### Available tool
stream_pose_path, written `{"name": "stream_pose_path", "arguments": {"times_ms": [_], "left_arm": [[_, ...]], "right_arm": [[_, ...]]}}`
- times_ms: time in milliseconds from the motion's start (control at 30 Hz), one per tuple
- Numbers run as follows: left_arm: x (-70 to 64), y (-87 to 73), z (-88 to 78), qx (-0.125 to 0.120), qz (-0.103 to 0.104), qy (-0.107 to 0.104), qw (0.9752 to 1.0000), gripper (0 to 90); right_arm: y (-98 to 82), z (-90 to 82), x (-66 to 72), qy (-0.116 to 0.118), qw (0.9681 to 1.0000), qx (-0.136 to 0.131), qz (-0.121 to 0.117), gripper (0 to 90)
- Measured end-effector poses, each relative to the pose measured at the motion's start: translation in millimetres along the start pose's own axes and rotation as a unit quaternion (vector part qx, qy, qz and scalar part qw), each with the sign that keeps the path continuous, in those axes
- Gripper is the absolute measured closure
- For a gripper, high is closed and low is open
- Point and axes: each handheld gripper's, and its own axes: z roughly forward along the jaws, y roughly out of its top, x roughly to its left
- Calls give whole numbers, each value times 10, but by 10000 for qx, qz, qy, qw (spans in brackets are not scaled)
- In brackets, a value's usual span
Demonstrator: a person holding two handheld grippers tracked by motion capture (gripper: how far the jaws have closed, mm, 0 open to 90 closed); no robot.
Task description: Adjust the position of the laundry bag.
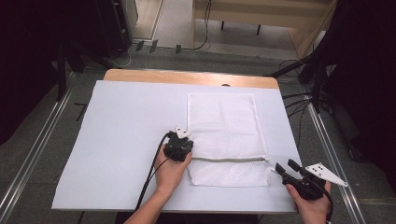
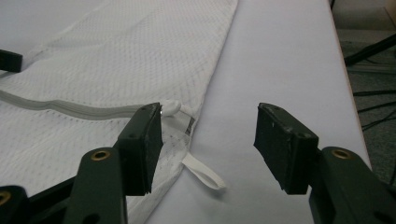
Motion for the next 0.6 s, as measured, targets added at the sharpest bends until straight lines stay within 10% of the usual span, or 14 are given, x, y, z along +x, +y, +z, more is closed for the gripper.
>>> {"name": "stream_pose_path", "arguments": {"times_ms": [200, 600], "left_arm": [[100, -17, -133, -77, -53, -100, 9999, 900], [562, -207, -488, -205, -286, -71, 9994, 900]], "right_arm": [[58, -87, 27, -291, 9993, -225, 26, 408], [107, -83, 110, -31, 9999, 136, 52, 295]]}}
